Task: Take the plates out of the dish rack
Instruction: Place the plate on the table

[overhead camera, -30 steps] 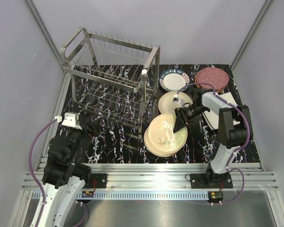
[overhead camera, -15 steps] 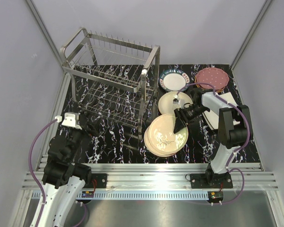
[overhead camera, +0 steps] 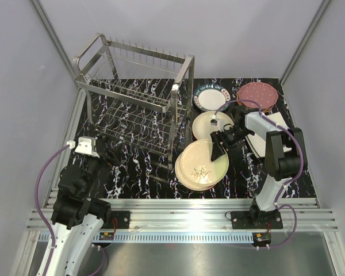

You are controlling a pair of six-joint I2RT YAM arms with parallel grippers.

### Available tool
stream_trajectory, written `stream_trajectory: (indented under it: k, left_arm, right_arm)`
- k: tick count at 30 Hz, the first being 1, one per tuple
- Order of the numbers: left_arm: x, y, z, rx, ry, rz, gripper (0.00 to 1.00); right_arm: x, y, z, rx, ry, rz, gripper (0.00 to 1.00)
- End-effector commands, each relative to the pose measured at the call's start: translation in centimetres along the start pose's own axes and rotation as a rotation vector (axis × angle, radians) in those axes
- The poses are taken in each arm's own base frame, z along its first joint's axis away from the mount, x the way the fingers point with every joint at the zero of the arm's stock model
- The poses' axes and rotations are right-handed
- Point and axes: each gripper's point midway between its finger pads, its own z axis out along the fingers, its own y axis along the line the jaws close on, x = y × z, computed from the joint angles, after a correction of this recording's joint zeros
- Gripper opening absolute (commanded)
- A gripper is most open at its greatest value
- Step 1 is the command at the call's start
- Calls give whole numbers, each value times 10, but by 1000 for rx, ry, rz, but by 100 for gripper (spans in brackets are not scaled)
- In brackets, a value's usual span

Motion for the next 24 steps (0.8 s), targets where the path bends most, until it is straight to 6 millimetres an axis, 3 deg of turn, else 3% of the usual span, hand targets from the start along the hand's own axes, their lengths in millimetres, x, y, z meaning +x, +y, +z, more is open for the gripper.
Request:
stream_trajectory:
  k: [1,11,24]
  left_arm:
    - [-13,3,1,-16,-59,13,99]
    - [-12,4,1,-19,-57,11,99]
    - [-12,4,1,-19,-54,12,99]
  right_arm:
    - [-15,6,-8,30,-55,-62,80]
    - [-12,-2,-7,82,-40,-79,81]
    - [-9,12,4,118,-4,-149,81]
